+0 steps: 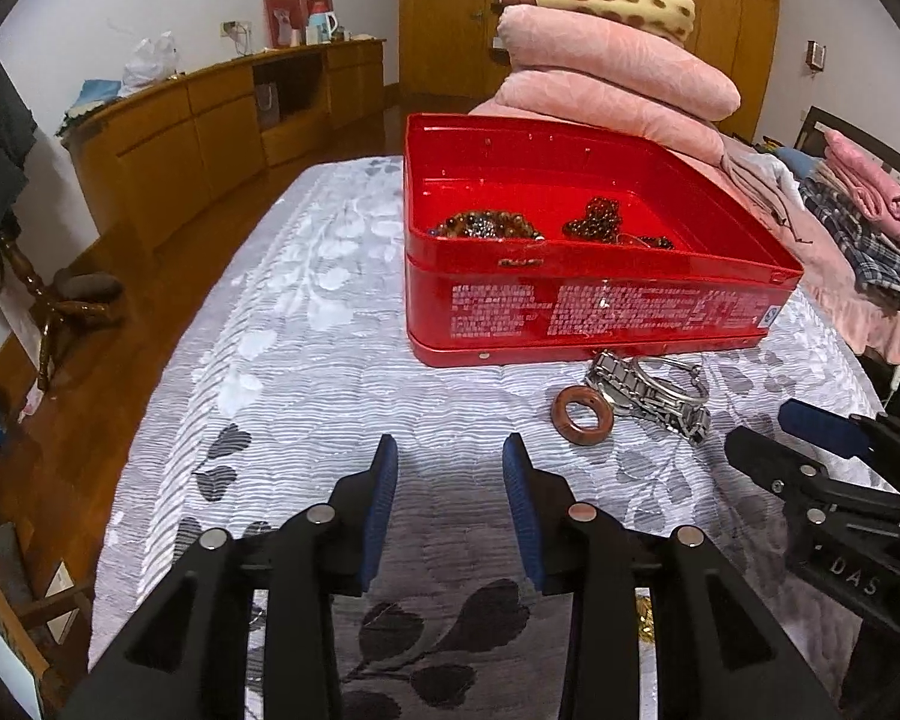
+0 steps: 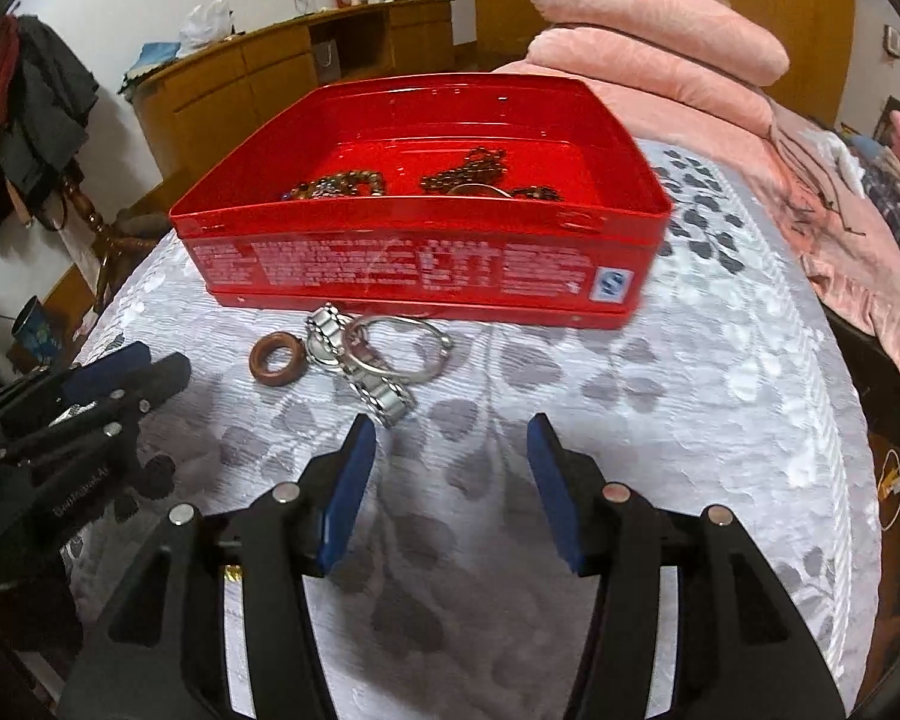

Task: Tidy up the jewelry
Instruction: 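Move both tools back to the wooden ring and silver watch on the quilt, then grasp the silver watch band with the right tool while the left tool approaches the wooden ring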

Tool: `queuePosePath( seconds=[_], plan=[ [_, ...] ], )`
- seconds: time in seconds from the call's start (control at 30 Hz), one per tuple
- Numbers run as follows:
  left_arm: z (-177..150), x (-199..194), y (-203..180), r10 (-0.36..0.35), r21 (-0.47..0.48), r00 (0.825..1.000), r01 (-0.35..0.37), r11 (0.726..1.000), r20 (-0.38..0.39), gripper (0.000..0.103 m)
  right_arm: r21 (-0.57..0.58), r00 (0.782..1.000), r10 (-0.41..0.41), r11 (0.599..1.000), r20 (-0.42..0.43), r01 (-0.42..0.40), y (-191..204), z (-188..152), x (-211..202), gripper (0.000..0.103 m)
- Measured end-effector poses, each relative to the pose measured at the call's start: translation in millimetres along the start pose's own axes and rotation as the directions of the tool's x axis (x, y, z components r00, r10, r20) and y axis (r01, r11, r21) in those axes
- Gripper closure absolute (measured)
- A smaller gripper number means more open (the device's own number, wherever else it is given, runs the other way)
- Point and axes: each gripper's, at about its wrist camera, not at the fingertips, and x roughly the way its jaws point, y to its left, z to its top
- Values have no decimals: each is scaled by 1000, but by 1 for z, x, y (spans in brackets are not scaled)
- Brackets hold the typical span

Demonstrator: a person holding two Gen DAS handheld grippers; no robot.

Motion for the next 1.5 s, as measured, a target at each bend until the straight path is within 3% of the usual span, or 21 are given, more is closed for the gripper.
queuePosePath(
  seconds=[0.37,0.5,0.53,0.83,1.1,1.17,1.23,1.27,1.5],
  plan=[
    [2,13,6,-15,-22,1000,14,1000,-25,67,-51,999,18,998,-45,-20,19,5,24,55],
    [4,14,5,-20,-23,1000,19,1000,-23,67,-44,999,36,998,-39,-38,17,10,26,80],
    [5,14,5,-21,-21,1000,20,1000,-23,67,-45,998,41,998,-40,-43,17,10,26,82],
    [6,15,3,-22,-16,999,22,1000,-24,67,-43,998,54,998,-39,-55,12,6,18,84],
    [6,15,-7,-37,5,999,37,999,-25,67,-19,996,65,998,-63,-66,-3,-20,-2,84],
    [6,16,-10,-39,9,999,39,999,-27,67,-20,995,71,997,-64,-72,-4,-24,-7,82],
    [6,16,-11,-41,10,999,41,999,-27,67,-26,996,62,998,-57,-64,-3,-23,-9,66],
    [6,16,-12,-41,11,999,41,999,-26,67,-32,997,55,998,-49,-56,-3,-23,-9,64],
    [7,16,-7,-30,2,999,30,1000,-29,67,-77,998,54,995,-44,-58,4,-9,10,64]
  ],
)
